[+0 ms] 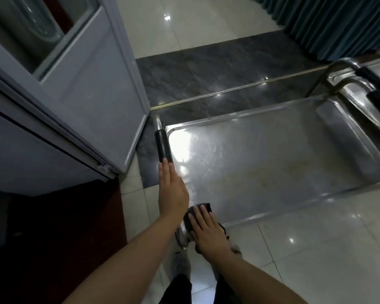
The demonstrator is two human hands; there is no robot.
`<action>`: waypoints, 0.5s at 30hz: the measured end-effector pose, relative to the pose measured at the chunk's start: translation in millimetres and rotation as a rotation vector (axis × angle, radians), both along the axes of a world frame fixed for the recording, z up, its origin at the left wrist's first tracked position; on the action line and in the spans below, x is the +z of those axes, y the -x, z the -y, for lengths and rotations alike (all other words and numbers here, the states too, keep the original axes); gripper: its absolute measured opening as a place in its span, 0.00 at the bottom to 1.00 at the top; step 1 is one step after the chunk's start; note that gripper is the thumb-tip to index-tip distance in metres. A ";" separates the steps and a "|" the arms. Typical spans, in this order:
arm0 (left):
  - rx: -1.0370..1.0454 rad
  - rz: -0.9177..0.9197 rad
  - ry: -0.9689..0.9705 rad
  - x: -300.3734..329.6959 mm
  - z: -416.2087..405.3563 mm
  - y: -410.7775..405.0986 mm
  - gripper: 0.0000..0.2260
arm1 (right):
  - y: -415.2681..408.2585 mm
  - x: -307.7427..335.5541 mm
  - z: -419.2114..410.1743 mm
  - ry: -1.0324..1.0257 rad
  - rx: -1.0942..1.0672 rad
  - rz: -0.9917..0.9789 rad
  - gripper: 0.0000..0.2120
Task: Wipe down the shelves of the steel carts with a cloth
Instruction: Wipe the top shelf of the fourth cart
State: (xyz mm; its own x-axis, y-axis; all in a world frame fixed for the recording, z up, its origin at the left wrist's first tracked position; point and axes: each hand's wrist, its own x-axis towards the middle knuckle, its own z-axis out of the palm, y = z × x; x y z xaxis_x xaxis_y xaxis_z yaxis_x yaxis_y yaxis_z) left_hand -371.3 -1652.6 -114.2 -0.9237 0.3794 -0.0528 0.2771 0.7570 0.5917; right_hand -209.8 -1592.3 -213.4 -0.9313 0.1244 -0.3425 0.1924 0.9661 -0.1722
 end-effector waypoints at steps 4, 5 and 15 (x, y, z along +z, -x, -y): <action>0.030 0.004 0.025 -8.1 0.2 -0.1 0.25 | 27.2 -20.1 -7.8 0.048 0.029 -0.007 0.34; 0.030 0.011 0.031 -8.2 0.5 -1.1 0.26 | 38.3 -22.4 -10.4 0.052 0.016 -0.023 0.34; 0.041 -0.020 0.035 -15.5 -0.4 0.2 0.29 | 143.7 -27.9 -43.1 0.076 -0.065 -0.128 0.30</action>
State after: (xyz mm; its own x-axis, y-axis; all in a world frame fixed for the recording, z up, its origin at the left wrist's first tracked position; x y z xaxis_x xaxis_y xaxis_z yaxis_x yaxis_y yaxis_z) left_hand -371.4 -1652.1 -129.7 -0.9395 0.3395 -0.0467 0.2570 0.7882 0.5592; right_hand -353.5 -1549.2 -241.4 -0.9587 0.1635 -0.2326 0.2255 0.9356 -0.2716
